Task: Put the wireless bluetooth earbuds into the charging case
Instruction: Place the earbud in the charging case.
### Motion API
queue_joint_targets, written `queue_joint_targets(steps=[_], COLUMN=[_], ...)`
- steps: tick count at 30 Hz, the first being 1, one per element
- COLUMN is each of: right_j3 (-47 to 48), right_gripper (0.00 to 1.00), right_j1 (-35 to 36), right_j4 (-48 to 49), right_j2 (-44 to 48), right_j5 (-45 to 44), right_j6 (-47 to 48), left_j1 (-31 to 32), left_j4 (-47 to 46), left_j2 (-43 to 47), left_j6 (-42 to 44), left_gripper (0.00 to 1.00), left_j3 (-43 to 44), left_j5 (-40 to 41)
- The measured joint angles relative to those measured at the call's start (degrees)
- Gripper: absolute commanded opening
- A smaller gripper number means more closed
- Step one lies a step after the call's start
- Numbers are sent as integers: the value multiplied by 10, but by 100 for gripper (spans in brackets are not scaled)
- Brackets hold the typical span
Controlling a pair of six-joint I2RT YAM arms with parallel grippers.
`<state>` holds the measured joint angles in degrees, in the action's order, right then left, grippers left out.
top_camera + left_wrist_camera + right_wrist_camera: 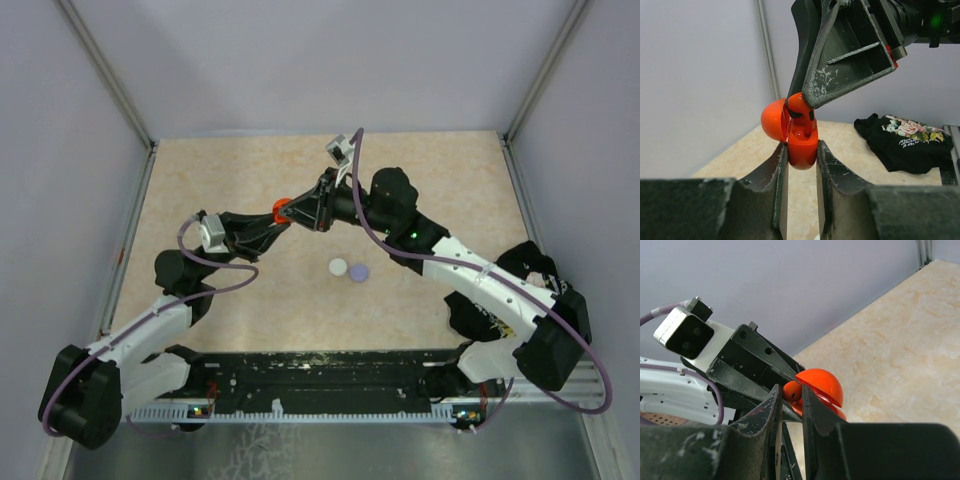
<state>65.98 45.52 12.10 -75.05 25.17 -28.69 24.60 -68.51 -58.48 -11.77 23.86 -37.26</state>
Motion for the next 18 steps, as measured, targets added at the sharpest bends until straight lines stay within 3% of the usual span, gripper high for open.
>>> queue_joint_targets(steps=[18], right_j3=[-7], right_gripper=[20], right_j1=[2], right_j4=[-23], right_j2=[12], right_j5=[-20], right_j6=[11], left_j1=[0], left_j4=[0], left_j2=[1], left_j6=[-5], left_gripper=[3], left_j3=[-10], left_j5=[-1])
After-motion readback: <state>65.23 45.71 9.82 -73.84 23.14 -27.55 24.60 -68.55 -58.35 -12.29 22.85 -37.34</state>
